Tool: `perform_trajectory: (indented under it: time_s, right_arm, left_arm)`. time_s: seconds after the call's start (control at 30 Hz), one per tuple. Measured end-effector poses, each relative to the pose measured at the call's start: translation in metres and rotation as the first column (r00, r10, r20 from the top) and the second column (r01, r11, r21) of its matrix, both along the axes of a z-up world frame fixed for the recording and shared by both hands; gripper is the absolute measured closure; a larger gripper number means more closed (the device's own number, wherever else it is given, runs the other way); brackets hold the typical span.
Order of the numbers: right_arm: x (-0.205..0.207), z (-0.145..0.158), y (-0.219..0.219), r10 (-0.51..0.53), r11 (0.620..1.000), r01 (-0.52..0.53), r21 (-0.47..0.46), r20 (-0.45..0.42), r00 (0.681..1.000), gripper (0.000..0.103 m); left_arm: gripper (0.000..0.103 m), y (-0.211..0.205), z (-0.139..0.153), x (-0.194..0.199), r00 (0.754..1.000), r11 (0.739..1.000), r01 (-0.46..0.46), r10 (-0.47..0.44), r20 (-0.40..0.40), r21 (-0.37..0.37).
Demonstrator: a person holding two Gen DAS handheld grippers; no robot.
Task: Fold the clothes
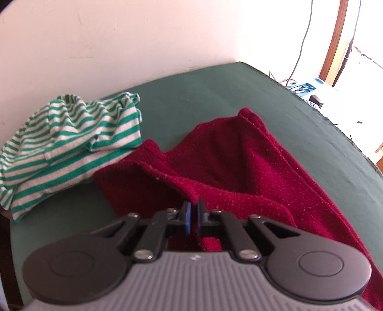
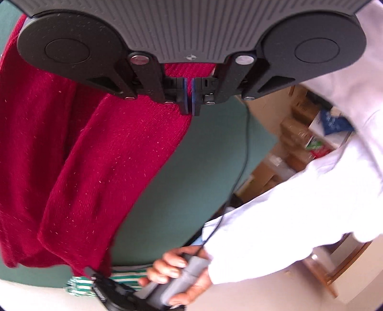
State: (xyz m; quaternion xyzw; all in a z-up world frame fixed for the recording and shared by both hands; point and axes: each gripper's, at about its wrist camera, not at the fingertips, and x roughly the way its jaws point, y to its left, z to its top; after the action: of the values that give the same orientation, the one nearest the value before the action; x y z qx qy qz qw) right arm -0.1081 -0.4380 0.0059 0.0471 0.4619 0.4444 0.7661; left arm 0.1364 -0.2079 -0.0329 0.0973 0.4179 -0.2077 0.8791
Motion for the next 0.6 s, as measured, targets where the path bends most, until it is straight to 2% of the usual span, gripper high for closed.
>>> perform_trajectory:
  time_s: [0.1, 0.2, 0.3, 0.33, 0.37, 0.47, 0.57, 0.6]
  right_arm:
    - [-0.014, -0.017, 0.024, 0.055, 0.995, -0.053, -0.090, 0.030, 0.998, 0.099]
    - [-0.017, -0.033, 0.026, 0.079, 0.980, -0.074, -0.184, 0.018, 0.997, 0.098]
    - [-0.012, -0.035, 0.011, 0.065, 0.987, -0.072, -0.145, -0.049, 0.997, 0.086]
    - [-0.011, -0.031, 0.001, 0.052, 0.992, -0.058, -0.112, -0.055, 0.997, 0.084]
    - [-0.010, -0.028, -0.008, 0.037, 0.996, -0.042, -0.082, -0.059, 0.998, 0.084]
    - [0.019, -0.028, -0.017, -0.038, 0.996, 0.036, -0.088, -0.016, 0.999, 0.084]
    - [0.048, -0.028, -0.025, -0.112, 0.989, 0.114, -0.089, 0.028, 0.993, 0.084]
    - [0.057, -0.029, -0.028, -0.137, 0.986, 0.140, -0.089, 0.042, 0.990, 0.083]
  left_arm:
    - [0.100, 0.008, -0.020, 0.005, 0.998, 1.000, -0.016, 0.017, -0.052, 0.013]
    - [0.099, 0.010, -0.047, 0.008, 0.994, 0.998, -0.027, 0.032, -0.104, 0.048]
    - [0.091, 0.017, -0.043, -0.001, 0.998, 0.999, -0.024, 0.026, -0.062, 0.028]
    - [0.085, 0.021, -0.039, -0.003, 0.998, 1.000, -0.021, 0.022, -0.057, 0.018]
    - [0.083, 0.024, -0.034, -0.008, 0.999, 1.000, -0.019, 0.020, -0.036, 0.024]
    - [0.086, 0.032, -0.012, -0.026, 0.995, 0.997, -0.049, 0.044, 0.085, 0.057]
    - [0.084, 0.027, -0.001, -0.025, 0.993, 0.999, -0.035, 0.033, 0.109, 0.015]
    - [0.079, 0.025, 0.002, -0.025, 0.993, 1.000, -0.030, 0.029, 0.116, 0.001]
